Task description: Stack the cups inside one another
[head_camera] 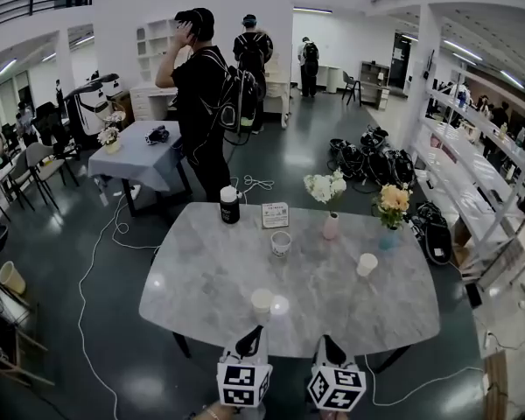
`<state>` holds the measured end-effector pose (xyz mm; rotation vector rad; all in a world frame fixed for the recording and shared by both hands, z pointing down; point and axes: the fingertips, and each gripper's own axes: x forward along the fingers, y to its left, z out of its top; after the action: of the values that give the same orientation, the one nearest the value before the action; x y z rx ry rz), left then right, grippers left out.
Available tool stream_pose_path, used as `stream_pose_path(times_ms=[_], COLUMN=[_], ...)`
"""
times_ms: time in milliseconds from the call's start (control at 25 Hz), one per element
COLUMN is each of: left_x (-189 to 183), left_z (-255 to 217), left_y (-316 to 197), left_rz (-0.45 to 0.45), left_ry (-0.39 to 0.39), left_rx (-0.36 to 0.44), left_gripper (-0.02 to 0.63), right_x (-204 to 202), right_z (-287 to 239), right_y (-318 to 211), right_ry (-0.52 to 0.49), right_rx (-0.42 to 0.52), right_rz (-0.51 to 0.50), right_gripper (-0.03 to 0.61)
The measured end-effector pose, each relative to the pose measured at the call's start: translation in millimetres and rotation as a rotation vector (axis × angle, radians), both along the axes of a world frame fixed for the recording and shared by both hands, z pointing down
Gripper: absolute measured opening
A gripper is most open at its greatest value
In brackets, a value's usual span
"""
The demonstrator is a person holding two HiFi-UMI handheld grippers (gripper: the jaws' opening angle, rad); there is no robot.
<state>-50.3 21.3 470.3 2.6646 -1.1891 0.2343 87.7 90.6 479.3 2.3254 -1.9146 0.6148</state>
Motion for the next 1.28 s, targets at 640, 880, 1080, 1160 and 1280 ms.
stream_pose_path(times_ms=[640,880,1080,1160,1280], left_x=[8,5,5,4,4], left_z=[14,17,29,36,42], left_y=[-125,-163,-186,-188,-188], left_rz=[-0.040,-0.062,-0.082,-0.091,-0.096], left_ry=[0.012,0.021,0.017,0.011,-0.011], left_rx=[-0.065,-0.083,-0.115,-0.134,-0.139], left_gripper=[-0.005,-0.005,-0.005,-0.005,-0.005], right_x=[8,10,7,6,7], right_z=[0,3,7,11,21], right_y=[-130,-166,-191,-195,-200], right_ry=[0.024,0.026,0.019,0.008,-0.011], right_rx=[-0.040,-0.057,-0.065,-0.072,-0.086], right_rz=[-0.048,-0.056,-0.079,-0.088,-0.101], right_gripper=[0.006,0.006,0.006,0.006,0.006])
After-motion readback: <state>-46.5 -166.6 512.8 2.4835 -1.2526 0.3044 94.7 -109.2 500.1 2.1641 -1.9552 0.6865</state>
